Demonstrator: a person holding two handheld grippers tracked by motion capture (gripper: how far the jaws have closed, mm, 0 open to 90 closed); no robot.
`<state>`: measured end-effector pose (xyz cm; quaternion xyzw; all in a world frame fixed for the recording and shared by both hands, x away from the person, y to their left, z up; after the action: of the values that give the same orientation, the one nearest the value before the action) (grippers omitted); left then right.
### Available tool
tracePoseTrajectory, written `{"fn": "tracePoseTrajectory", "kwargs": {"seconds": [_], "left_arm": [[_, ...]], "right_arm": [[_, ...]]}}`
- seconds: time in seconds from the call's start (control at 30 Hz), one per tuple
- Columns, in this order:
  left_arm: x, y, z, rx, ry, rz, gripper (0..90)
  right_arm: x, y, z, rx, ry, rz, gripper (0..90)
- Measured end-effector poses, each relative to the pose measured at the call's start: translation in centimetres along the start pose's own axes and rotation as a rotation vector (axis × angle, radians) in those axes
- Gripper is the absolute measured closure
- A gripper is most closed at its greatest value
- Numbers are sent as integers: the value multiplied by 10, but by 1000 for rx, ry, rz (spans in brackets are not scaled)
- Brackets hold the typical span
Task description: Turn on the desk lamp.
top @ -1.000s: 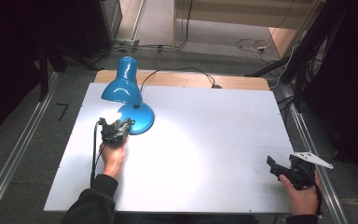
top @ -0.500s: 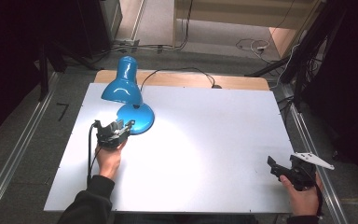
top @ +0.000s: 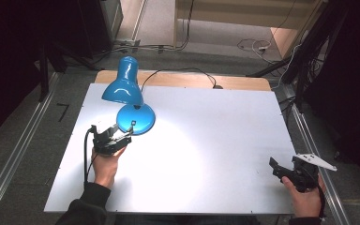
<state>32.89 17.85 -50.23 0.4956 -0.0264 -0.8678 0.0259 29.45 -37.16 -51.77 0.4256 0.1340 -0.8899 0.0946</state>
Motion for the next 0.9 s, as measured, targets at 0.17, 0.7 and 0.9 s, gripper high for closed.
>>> {"fn": "tracePoseTrajectory", "kwargs": {"seconds": [0.17, 0.7, 0.9], "left_arm": [[1, -2, 6, 3, 4, 2, 394], [6, 1, 17, -9, 14, -21, 339], [8, -1, 23, -12, 18, -22, 326]], "right_arm": [[0, 0, 0, 3, -1, 0, 112], [0, 1, 1, 7, 1, -7, 112], [0, 1, 1, 5, 3, -5, 112]]}}
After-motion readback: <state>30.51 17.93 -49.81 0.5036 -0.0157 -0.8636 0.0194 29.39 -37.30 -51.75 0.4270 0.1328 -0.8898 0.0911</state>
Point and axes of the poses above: each handheld gripper's, and its own axes: z roughly backward along the jaws, x roughly out of its underside, y roughly to its right, the point moved 5 cm from there along -z, roughly forward along the jaws, and after that the axes turned 11 degrees about -x, right-handed, at the moved point
